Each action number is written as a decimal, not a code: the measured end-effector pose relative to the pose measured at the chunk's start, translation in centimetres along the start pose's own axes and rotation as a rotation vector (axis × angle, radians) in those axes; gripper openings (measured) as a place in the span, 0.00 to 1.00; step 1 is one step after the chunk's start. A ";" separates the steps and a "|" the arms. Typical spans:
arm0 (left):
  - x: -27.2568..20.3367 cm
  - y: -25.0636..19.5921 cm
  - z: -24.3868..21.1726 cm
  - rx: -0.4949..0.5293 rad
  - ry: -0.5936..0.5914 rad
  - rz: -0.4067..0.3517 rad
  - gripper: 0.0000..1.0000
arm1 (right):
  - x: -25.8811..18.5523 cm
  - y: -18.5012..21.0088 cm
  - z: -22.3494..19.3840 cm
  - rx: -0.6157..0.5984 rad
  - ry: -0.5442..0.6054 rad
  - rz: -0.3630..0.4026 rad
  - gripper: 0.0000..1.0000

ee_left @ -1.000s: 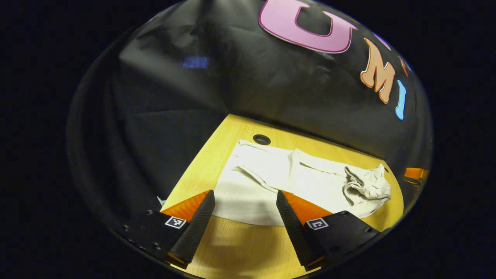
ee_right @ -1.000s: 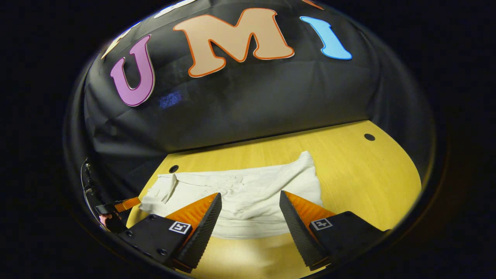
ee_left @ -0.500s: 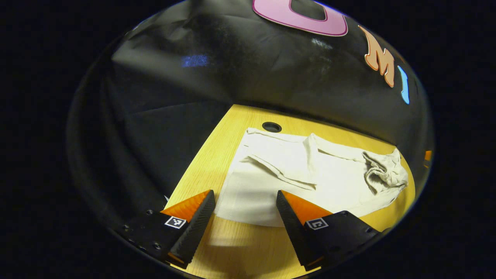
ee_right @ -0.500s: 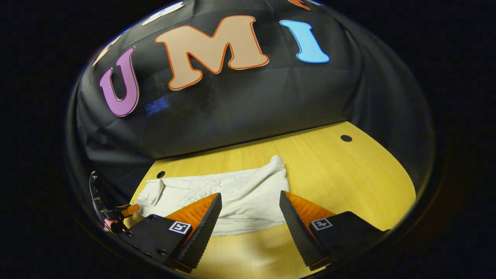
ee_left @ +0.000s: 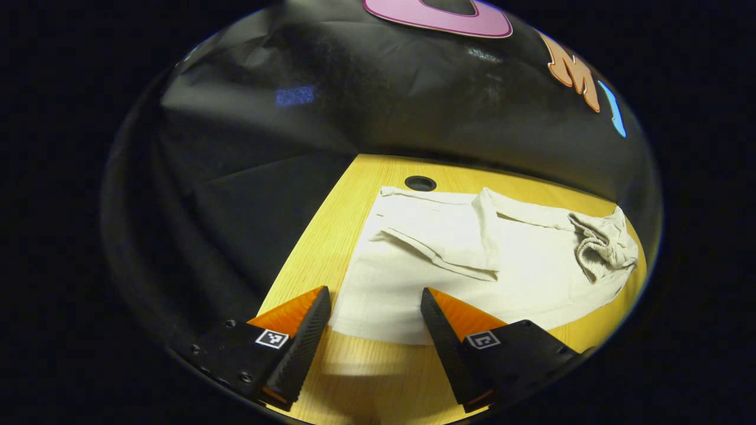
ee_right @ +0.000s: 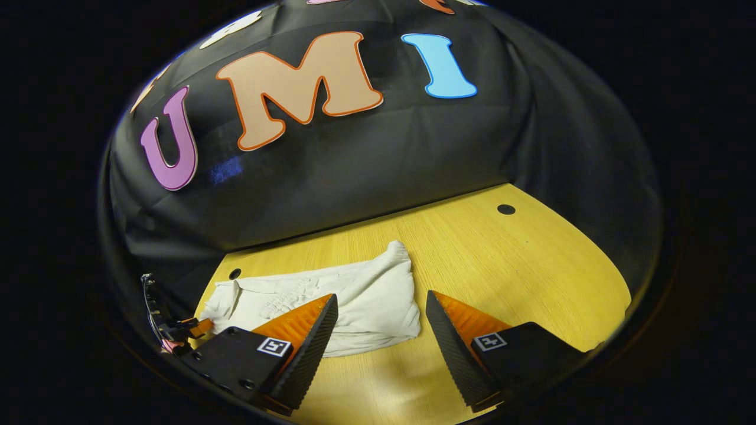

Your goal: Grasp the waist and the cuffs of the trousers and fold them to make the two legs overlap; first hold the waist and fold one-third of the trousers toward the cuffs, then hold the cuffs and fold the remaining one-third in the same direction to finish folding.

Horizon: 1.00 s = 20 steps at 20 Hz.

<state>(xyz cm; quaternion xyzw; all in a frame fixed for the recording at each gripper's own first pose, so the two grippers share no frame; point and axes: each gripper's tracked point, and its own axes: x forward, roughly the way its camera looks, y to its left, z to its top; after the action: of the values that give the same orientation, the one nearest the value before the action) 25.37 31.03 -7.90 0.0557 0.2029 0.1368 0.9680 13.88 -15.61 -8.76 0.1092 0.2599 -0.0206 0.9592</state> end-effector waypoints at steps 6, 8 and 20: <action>-0.2 -1.9 0.8 -0.010 -0.003 -0.026 0.38 | -0.3 -0.5 -1.0 -0.022 0.021 -0.005 0.97; -0.2 -2.2 0.8 -0.010 -0.001 -0.035 0.11 | -0.4 -0.5 -1.0 -0.024 0.023 -0.005 0.96; -4.6 -8.1 6.7 -0.032 -0.085 -0.233 0.00 | -0.4 -1.0 -0.7 -0.024 0.027 0.017 0.97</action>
<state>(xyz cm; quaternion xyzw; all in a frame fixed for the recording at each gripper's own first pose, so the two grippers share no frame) 26.01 21.58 -1.35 0.0221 0.1646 0.0243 0.9858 13.11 -16.46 -9.39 0.1002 0.2720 -0.0079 0.9570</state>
